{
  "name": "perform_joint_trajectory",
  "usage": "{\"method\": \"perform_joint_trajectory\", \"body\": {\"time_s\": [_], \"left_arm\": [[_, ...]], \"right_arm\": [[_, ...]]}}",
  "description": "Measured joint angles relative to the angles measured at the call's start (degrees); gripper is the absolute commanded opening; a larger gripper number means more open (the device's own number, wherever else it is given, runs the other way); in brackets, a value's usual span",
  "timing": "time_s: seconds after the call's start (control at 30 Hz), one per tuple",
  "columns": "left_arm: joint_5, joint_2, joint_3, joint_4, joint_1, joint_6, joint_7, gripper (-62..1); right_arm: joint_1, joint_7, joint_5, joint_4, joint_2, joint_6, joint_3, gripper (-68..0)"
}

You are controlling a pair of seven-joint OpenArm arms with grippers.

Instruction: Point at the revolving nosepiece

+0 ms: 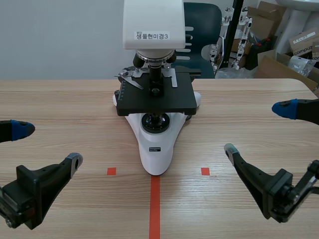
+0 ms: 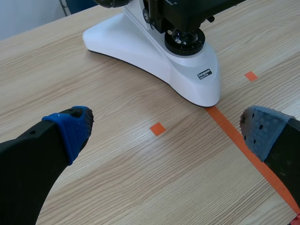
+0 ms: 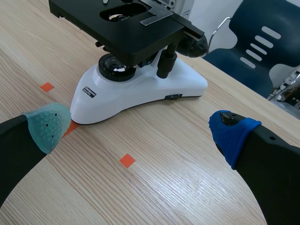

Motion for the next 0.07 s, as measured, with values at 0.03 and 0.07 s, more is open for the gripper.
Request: {"method": "perform_joint_trajectory", "body": {"time_s": [0.03,0.07], "left_arm": [[0.0,0.0,0.0,0.0,0.0,0.0,0.0,1.4],[0.0,0.0,0.0,0.0,0.0,0.0,0.0,1.4]], "right_arm": [[0.0,0.0,0.0,0.0,0.0,0.0,0.0,0.4],[0.0,0.0,0.0,0.0,0.0,0.0,0.0,0.4]]}}
